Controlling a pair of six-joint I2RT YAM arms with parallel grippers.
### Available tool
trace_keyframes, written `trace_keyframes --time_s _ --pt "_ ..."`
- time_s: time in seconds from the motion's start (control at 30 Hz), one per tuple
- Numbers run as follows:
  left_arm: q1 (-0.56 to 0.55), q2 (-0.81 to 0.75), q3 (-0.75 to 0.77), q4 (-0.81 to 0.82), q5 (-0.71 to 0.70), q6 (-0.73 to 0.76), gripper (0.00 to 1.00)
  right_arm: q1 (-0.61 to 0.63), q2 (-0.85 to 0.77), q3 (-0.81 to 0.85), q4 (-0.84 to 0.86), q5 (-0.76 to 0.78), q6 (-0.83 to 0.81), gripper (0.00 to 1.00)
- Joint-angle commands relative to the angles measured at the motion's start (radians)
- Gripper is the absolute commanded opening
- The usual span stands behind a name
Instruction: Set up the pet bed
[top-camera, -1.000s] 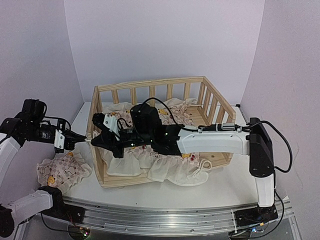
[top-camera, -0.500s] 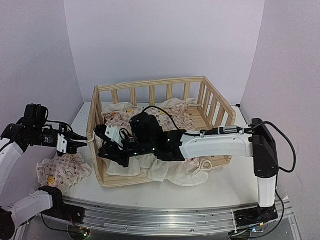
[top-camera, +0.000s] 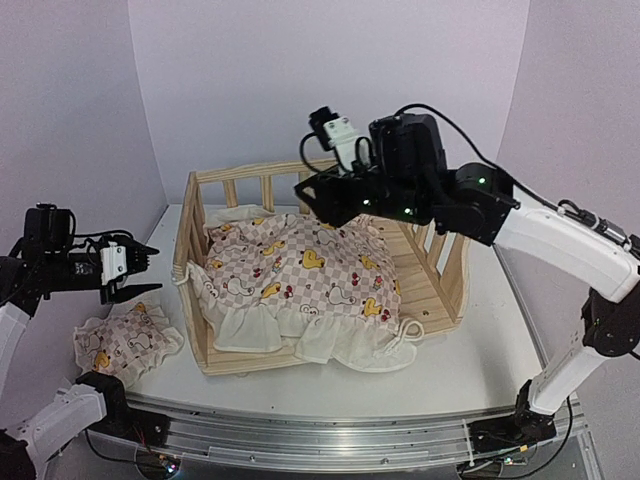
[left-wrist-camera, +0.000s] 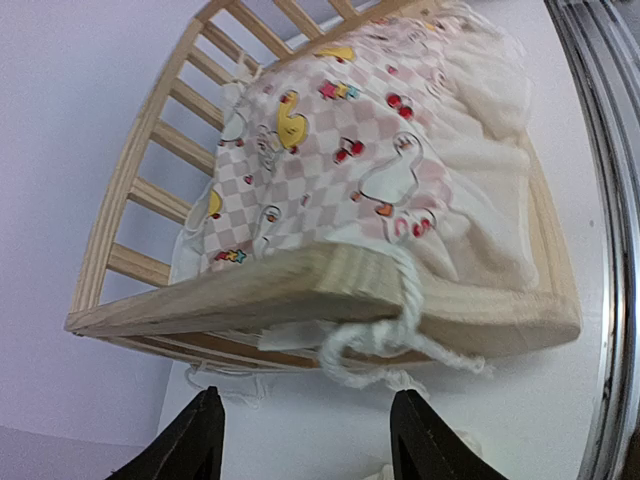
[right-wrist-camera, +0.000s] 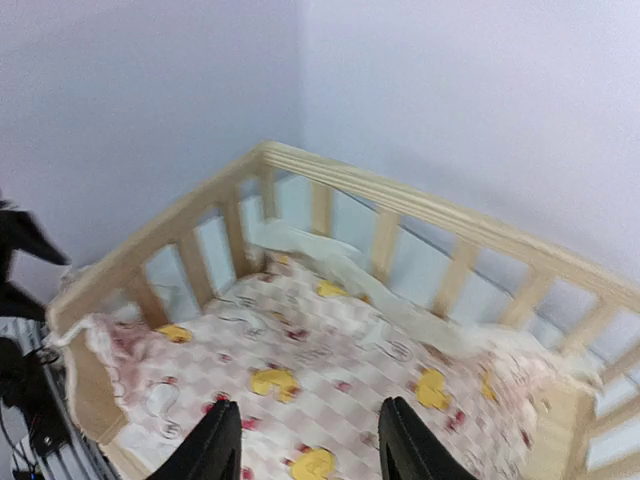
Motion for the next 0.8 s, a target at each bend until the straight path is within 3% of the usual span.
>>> trace_keyframes --time_s 0.0,0.17,0.27,0.37,0.5,0.6,0.67,0.77 --pt "0.003 0.014 0.13 0.214 0.047 -0.405 0.59 -0.093 -0.098 0.034 -0.381 0.345 0.237 0.54" --pt "0.003 0.241 0.393 0.247 0.13 -0.755 0.57 -0.132 -0.179 0.076 -0.577 0.482 0.327 0.61" --pt "-0.002 0.344 0.511 0.245 0.213 -0.846 0.54 -0.246 -0.191 0.119 -0.77 0.413 0.417 0.63" --pt "-0.059 0.424 0.591 0.305 0.224 -0.911 0.51 -0.441 -0.181 0.146 -0.917 0.273 0.452 0.63" --pt "-0.25 0.586 0.785 0.235 0.123 -0.943 0.48 -0.69 -0.198 0.133 -0.97 0.107 0.425 0.63" --pt "-0.527 0.722 0.929 0.133 -0.1 -0.907 0.47 -0.862 -0.205 0.111 -0.964 0.019 0.367 0.64" --pt "-0.686 0.806 0.972 0.093 -0.187 -0.895 0.47 -0.95 -0.205 0.057 -0.941 -0.065 0.323 0.65" --pt "-0.813 0.902 0.953 0.082 -0.261 -0.86 0.52 -1.05 -0.208 -0.102 -0.852 -0.23 0.296 0.65"
